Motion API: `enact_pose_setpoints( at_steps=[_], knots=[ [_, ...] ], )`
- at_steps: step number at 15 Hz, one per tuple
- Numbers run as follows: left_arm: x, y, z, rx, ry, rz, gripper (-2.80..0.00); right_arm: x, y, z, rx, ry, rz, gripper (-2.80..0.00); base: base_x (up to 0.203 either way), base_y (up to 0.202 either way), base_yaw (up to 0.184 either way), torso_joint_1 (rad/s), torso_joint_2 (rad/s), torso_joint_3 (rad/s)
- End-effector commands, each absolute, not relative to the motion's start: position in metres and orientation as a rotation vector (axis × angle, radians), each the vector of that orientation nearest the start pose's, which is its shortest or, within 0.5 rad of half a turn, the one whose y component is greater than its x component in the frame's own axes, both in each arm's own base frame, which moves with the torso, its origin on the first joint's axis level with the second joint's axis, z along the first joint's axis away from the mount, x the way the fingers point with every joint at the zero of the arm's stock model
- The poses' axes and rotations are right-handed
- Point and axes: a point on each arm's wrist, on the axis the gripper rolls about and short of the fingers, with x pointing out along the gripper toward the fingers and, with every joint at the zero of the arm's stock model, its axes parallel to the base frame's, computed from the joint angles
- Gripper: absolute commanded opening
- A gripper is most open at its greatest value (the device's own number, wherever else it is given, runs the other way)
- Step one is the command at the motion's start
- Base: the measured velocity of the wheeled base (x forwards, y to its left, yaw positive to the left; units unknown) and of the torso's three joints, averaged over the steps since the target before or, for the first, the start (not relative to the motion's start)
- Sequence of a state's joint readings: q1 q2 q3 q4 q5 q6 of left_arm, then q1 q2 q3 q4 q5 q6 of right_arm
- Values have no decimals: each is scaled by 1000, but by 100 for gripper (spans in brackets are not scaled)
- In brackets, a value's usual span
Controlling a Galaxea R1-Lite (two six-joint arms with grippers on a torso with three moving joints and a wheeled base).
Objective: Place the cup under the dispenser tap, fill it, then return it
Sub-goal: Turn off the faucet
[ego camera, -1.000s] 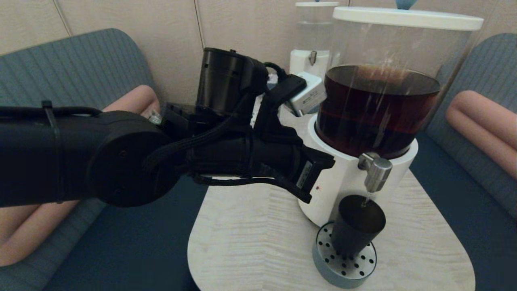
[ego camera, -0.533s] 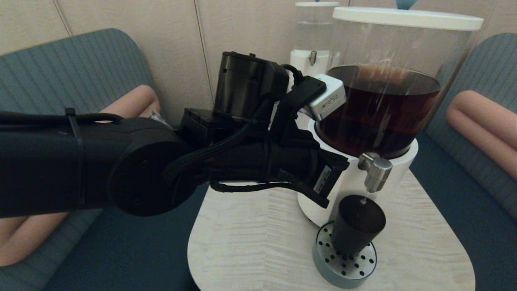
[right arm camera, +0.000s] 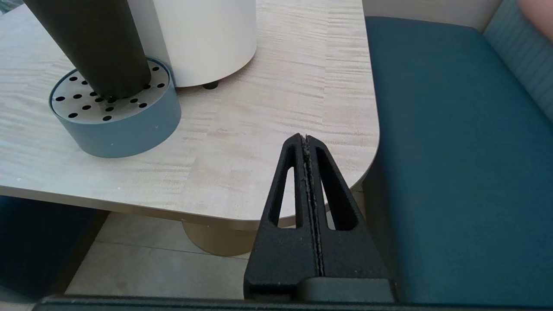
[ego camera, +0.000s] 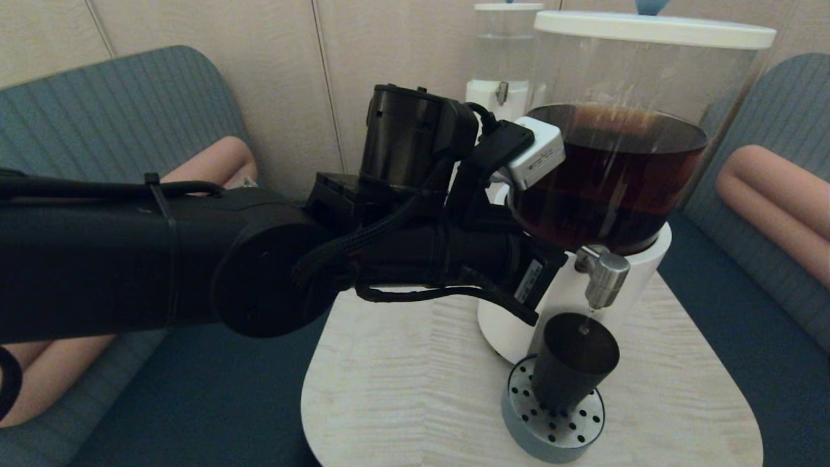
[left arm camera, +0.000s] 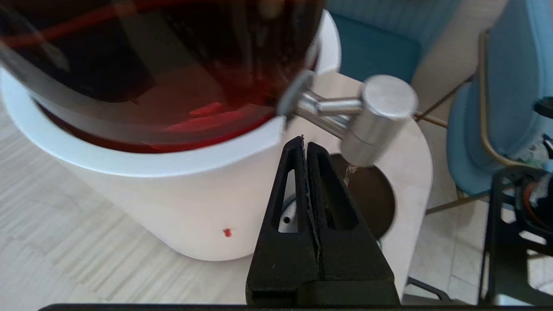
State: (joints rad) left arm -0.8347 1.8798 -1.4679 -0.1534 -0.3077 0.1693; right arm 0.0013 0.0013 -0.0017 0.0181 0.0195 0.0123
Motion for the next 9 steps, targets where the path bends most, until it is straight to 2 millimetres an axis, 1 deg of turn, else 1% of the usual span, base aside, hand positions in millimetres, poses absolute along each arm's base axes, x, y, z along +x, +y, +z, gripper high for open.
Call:
enact_pose_setpoints(
  at_steps=[1, 9],
  knots=[
    [253, -290, 257, 223, 169, -1153, -280, -23, 0, 74, 12, 19, 21, -280, 0, 0, 0, 0, 0, 0],
    [260, -297, 252, 218, 157, -1152, -280, -23, 0, 74, 12, 19, 21, -280, 0, 0, 0, 0, 0, 0]
  ],
)
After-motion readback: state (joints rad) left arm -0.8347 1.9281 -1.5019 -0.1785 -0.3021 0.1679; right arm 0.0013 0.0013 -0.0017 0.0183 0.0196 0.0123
